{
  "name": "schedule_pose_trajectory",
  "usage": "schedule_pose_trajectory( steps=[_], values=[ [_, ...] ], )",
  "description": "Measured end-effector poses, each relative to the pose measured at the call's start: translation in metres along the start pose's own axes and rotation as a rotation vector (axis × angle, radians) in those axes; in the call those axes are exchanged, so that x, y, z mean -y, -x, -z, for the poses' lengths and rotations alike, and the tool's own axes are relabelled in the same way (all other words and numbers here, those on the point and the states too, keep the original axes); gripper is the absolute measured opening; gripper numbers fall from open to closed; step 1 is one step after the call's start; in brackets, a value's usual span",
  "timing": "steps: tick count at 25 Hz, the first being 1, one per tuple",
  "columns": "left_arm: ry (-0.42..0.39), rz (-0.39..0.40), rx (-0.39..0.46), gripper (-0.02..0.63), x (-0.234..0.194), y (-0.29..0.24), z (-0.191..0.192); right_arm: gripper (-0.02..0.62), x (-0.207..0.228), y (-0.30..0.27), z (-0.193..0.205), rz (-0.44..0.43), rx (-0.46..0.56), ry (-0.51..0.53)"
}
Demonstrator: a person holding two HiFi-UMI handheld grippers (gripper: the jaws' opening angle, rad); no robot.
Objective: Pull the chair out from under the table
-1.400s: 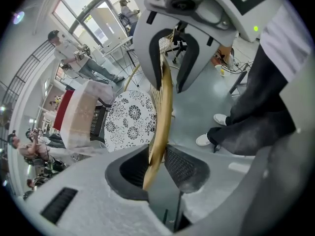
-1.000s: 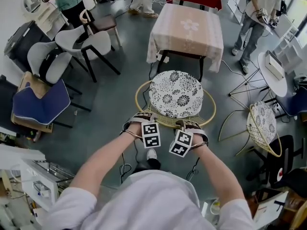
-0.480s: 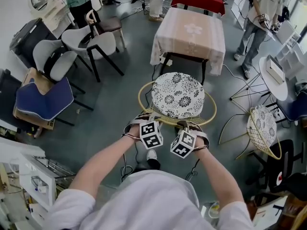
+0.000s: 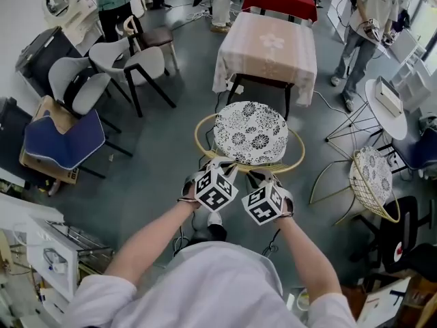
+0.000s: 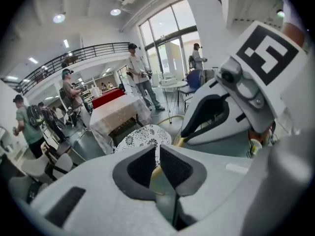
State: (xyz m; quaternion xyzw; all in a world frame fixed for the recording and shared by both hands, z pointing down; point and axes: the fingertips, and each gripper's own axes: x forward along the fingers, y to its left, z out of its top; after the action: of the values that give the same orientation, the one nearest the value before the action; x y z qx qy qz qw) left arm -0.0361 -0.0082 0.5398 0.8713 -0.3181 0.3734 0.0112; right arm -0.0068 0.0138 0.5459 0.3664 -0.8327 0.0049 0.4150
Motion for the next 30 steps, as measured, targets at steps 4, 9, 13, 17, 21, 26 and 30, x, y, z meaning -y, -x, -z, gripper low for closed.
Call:
schedule_pose_trajectory(
  steps=[4, 9, 13, 17, 21, 26, 30],
  values=[
    [0.128, -0.016, 0.088, 0.017, 0.012, 0.014, -0.024, 0.021, 0.006, 0.022, -0.009, 0.027, 0.082, -0.145],
    [0.263, -0.009, 0.179, 0.008, 0.022, 0.032, -0.044, 0.014, 0.015, 0.049, -0.016, 0.067, 0.189, -0.341],
    [0.374, -0.026, 0.237, 0.006, 0.032, 0.047, -0.057, 0.006, 0.014, 0.073, -0.018, 0.072, 0.248, -0.441],
    [0.491, -0.031, 0.287, 0.006, 0.047, 0.059, -0.069, 0.003, 0.015, 0.095, -0.016, 0.07, 0.309, -0.525],
    [0.538, -0.036, 0.319, 0.005, 0.055, 0.067, -0.078, 0.002, 0.015, 0.107, -0.012, 0.062, 0.342, -0.585],
    [0.522, -0.039, 0.315, 0.005, 0.062, 0.072, -0.077, 0.002, 0.011, 0.112, -0.011, 0.064, 0.349, -0.597],
    [0.527, -0.049, 0.308, 0.005, 0.064, 0.076, -0.074, 0.002, 0.008, 0.116, -0.012, 0.067, 0.355, -0.59]
  ],
)
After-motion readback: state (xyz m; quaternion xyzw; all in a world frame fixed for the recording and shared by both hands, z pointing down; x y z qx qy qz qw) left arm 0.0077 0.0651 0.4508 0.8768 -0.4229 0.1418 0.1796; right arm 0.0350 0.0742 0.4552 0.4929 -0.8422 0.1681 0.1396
